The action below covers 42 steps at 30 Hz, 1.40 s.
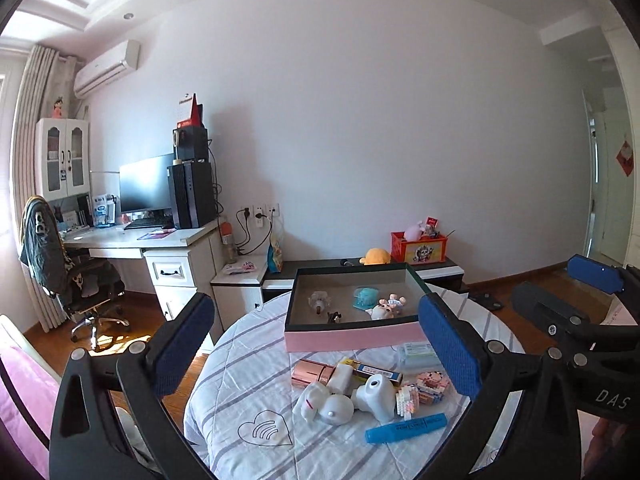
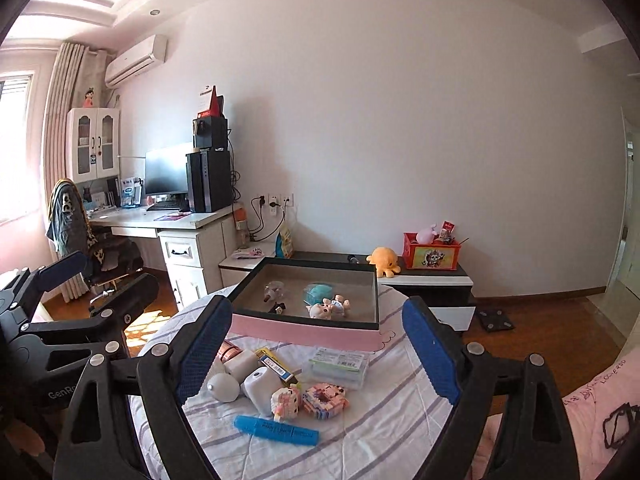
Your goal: Organize rigid objects
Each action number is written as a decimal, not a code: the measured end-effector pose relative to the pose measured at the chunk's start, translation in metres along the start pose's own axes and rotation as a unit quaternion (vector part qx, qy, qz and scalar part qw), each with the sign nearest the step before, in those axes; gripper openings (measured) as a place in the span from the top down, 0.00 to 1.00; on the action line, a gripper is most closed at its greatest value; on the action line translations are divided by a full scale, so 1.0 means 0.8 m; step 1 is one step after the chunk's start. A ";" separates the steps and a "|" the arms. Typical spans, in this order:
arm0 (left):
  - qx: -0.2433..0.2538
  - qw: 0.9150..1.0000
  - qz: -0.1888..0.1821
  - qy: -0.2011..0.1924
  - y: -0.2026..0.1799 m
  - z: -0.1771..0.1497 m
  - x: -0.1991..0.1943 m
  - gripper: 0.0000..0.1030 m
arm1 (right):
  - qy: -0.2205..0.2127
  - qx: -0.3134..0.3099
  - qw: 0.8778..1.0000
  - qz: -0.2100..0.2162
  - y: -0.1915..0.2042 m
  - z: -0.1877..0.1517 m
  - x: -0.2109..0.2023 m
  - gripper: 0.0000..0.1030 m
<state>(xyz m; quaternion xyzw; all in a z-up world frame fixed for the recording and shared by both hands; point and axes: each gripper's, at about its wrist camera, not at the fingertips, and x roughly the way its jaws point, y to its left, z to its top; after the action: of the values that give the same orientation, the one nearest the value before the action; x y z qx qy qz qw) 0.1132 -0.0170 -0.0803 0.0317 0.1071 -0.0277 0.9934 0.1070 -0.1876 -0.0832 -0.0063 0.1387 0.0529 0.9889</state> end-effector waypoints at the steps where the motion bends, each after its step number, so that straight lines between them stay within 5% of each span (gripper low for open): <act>1: 0.002 1.000 0.000 -0.004 0.000 -0.001 -0.011 0.00 | -0.005 0.000 1.000 -0.003 0.001 -0.001 -0.012 0.14; 12: -0.015 0.999 0.006 -0.029 -0.004 -0.001 -0.076 0.00 | -0.041 -0.004 0.999 -0.013 0.008 -0.006 -0.074 0.14; 28: -0.014 0.999 0.007 -0.028 -0.006 -0.009 -0.070 0.00 | -0.030 -0.003 0.999 -0.016 0.008 -0.015 -0.061 0.14; 42: -0.016 0.994 -0.019 0.104 -0.009 -0.081 0.045 0.00 | 0.090 0.006 0.996 -0.013 -0.010 -0.084 0.046 0.14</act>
<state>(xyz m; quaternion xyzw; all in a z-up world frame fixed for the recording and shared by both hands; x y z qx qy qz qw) 0.1339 -0.0218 -0.1514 0.0164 0.2104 -0.0410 0.9766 0.1242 -0.1939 -0.1579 -0.0071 0.2271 0.0388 0.9731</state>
